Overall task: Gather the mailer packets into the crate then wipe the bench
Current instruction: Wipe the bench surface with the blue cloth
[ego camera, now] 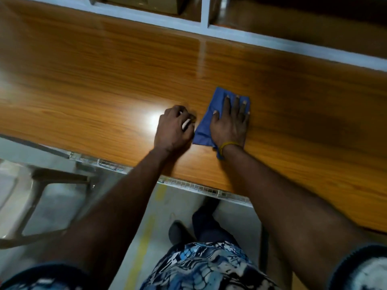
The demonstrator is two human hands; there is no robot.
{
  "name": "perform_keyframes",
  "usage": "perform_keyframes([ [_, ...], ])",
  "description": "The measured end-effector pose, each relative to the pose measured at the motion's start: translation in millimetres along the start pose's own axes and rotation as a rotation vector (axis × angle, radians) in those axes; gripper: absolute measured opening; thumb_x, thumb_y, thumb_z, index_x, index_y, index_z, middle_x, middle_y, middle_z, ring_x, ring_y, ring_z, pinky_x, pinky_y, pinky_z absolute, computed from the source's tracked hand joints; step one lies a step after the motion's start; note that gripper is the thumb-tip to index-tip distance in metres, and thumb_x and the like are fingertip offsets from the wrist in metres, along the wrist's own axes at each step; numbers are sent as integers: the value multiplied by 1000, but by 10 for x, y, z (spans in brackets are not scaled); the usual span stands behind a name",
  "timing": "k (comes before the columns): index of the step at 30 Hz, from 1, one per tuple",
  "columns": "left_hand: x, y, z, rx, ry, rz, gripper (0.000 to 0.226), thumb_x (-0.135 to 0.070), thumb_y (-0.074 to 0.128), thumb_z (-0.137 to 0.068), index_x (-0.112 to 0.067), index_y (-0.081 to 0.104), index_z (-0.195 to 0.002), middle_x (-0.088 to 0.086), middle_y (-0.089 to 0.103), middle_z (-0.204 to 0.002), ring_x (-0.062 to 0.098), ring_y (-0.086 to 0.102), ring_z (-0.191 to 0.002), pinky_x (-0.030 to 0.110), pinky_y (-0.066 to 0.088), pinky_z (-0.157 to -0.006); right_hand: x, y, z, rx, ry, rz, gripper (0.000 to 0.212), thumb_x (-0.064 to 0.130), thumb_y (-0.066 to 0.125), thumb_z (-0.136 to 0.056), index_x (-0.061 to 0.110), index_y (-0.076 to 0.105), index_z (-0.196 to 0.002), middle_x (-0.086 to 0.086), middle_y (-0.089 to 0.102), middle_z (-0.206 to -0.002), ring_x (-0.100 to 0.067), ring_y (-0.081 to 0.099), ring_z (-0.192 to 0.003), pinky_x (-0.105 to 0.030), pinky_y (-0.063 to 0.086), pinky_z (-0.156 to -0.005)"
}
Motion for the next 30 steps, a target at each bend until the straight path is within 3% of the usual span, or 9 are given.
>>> perform_keyframes([
  [7,-187,35,394,-48,27,108,17,-27,60,-86,-25,73,-98,3,61,-110,24,55,-99,34,41,-80,-252,-62,822,17,-181,119,61,41,32,-105,12,18,-157,-15,13,-163,-32,9,-152,-49,11,-123],
  [13,-313,72,494,-6,84,68,20,-28,57,-85,-29,71,-100,0,60,-113,24,55,-102,35,38,-82,-745,-163,1066,100,-394,67,60,43,36,-105,20,18,-157,-7,14,-164,-26,8,-152,-43,7,-124],
  [23,-511,241,179,28,137,-6,25,-32,58,-87,-26,67,-109,2,57,-116,27,55,-103,38,42,-81,-1131,-362,413,247,-817,191,63,53,28,-104,26,10,-158,1,3,-166,-17,-2,-153,-39,2,-124],
  [27,-613,330,-71,44,89,-85,32,-34,55,-85,-17,64,-110,10,57,-118,33,54,-102,40,42,-81,-1229,-428,-101,264,-835,171,62,51,31,-104,27,10,-158,3,-1,-166,-15,-6,-152,-29,-14,-121],
  [30,-707,383,-222,28,8,-103,38,-37,52,-86,-15,61,-116,10,55,-121,32,51,-106,41,41,-86,-1295,-452,-538,231,-847,147,63,51,32,-103,26,13,-158,3,4,-166,-17,-3,-153,-28,-12,-120],
])
Point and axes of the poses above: each hand's wrist, its own z-axis away from the middle knuckle, its own y-axis out of the palm, x = y × z, the point moved 3 cm from there along -z, towards the middle knuckle
